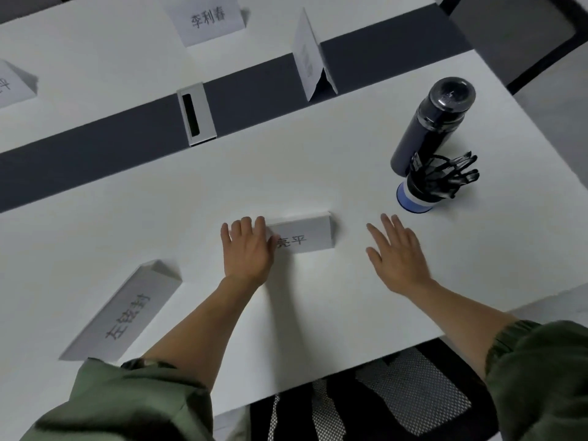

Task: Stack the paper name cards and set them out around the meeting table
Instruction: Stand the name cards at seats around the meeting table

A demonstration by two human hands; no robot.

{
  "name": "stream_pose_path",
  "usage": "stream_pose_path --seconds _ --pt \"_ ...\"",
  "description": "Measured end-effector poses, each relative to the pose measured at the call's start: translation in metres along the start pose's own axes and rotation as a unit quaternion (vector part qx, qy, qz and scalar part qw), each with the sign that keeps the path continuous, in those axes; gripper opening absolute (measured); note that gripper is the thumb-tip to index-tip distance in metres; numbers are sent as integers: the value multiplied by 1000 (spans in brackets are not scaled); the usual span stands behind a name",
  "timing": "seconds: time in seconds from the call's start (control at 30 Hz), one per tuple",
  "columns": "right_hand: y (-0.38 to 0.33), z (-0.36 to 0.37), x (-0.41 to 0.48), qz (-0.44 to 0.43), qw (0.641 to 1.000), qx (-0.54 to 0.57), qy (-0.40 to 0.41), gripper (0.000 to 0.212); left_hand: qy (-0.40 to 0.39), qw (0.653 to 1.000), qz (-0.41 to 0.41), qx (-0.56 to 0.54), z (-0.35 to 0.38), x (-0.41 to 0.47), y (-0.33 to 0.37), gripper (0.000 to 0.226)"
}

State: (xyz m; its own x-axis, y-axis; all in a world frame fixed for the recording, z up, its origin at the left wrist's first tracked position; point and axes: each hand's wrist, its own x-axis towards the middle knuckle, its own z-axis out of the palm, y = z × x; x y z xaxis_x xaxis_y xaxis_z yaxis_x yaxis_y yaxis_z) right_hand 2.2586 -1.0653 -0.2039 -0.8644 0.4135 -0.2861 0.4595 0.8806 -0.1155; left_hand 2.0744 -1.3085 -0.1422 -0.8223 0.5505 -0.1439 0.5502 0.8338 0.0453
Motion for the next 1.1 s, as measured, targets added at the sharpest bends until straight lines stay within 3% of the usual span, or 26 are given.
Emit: stream_pose_path --seconds 0.2,0.37,0.6,0.77,0.87,1.0,1.1 --pt "4 16 0 7 999 12 34 60 39 999 -20 -22 9 24 12 57" --pt "6 21 3 7 998 21 57 58 60 997 -45 -25 9 53 23 45" --pt "9 26 3 3 996 18 84 56 70 996 -53 -34 8 74 28 37" --pt "11 27 5 0 995 17 99 56 48 996 -45 -58 2 78 26 47" --pt "11 27 7 6 996 13 92 57 62 995 -48 -69 -5 67 23 53" --pt "13 26 6 9 998 -2 58 59 86 990 -58 -100 -18 19 1 46" --pt "9 22 5 22 999 -29 26 60 16 987 -92 -131 -30 -29 -28 35"
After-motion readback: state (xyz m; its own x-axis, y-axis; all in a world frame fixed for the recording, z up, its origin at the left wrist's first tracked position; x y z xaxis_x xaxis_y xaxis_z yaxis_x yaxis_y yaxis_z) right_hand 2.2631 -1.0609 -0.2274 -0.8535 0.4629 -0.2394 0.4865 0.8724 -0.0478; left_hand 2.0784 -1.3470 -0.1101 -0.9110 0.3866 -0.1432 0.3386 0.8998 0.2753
